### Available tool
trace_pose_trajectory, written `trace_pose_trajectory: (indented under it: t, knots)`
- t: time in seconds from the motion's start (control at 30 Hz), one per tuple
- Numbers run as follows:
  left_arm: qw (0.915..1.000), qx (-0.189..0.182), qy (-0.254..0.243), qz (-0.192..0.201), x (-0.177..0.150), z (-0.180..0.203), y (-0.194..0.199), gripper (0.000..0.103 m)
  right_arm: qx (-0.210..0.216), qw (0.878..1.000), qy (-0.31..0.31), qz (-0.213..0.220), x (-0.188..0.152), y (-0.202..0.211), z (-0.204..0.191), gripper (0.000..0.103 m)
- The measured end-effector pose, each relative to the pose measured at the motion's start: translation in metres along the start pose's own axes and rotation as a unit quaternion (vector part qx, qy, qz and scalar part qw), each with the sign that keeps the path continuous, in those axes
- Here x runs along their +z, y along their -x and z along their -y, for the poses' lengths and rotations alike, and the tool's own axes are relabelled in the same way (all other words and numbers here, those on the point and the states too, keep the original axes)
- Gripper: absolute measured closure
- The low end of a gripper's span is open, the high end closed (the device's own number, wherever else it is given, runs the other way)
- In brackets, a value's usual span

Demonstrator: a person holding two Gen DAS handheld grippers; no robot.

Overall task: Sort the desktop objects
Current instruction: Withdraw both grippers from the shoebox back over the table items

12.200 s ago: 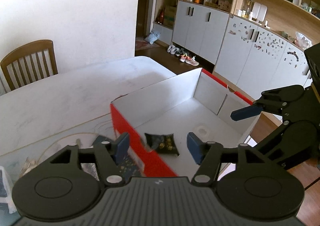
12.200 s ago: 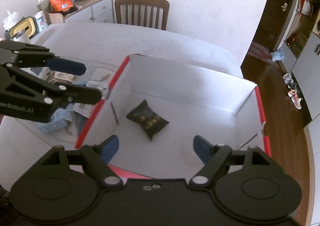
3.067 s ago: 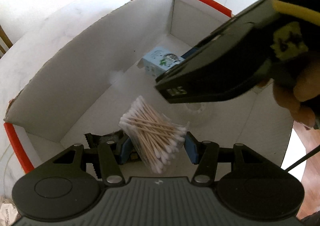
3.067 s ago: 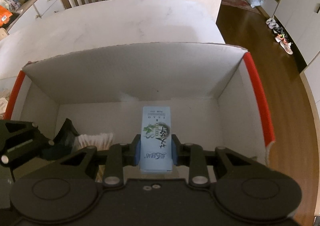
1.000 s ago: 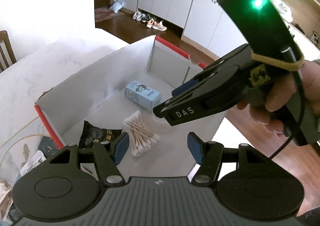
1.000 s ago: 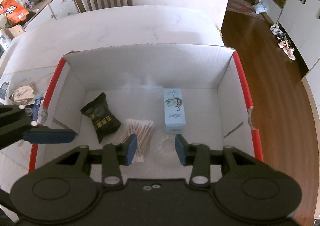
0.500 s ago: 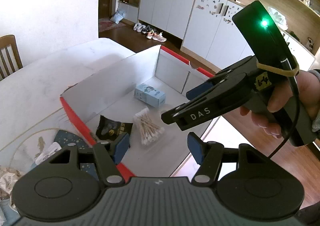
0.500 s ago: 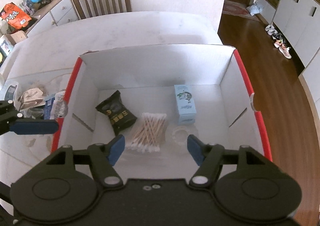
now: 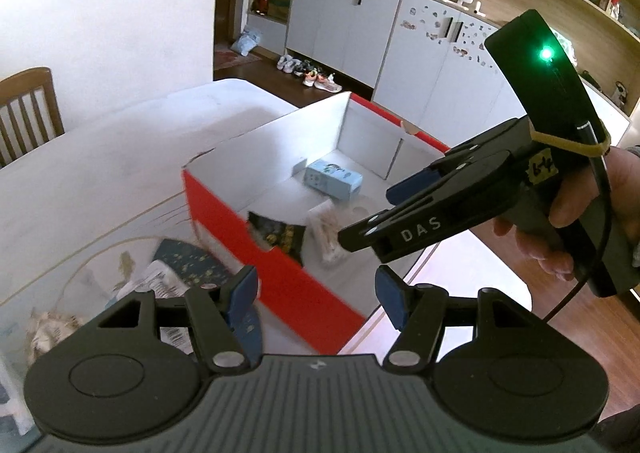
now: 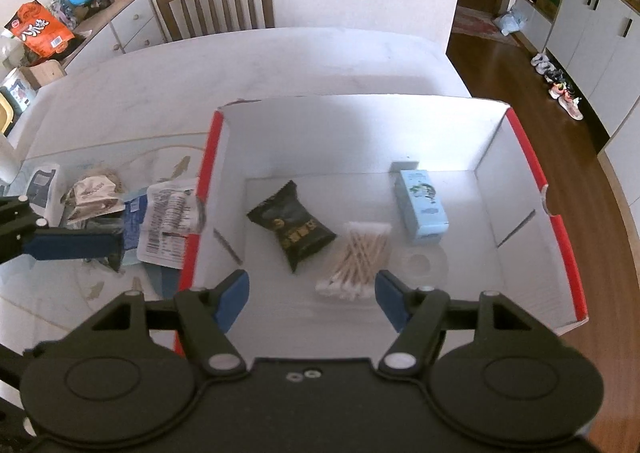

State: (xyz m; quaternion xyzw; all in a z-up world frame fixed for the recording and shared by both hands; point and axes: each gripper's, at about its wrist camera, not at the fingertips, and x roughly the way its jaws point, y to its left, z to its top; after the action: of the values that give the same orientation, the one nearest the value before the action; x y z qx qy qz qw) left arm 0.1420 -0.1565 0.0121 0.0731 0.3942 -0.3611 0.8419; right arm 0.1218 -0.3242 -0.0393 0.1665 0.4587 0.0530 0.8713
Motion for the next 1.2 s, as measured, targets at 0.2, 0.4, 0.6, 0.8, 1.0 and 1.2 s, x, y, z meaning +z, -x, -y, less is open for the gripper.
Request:
trace_pose_trajectory:
  t: [0.2,0.4,0.6,0.8,1.0,1.2]
  knots:
    - [0.9998,0.011,0.012,0.007,-0.016,-0.021,0.017,0.038,0.002,1.000,0.000,0.005,-0.001,0.003,-0.023,0.033]
    - [0.9994,0.021,0.021,0.015,-0.030,-0.038,0.036,0.034,0.001,1.000,-0.001,0.006,-0.004,0.003,-0.045,0.033]
    - [0.9982,0.037,0.042,0.021,-0.047,-0.061,0.053,0.029,0.004,1.000,-0.001,0.009,-0.005,0.003,-0.067,0.033]
    - [0.9963,0.052,0.066,0.018,-0.067,-0.085,0.064,0.021,0.016,1.000,0.005,0.015,-0.005,0.000,-0.088,0.032]
    - [0.9938,0.068,0.087,0.014,-0.084,-0.103,0.070,0.020,0.025,0.999,0.005,0.025,-0.005,-0.003,-0.104,0.026]
    - [0.9904,0.093,0.100,0.020,-0.095,-0.119,0.075,0.000,0.038,0.999,0.010,0.032,-0.003,-0.007,-0.120,0.025]
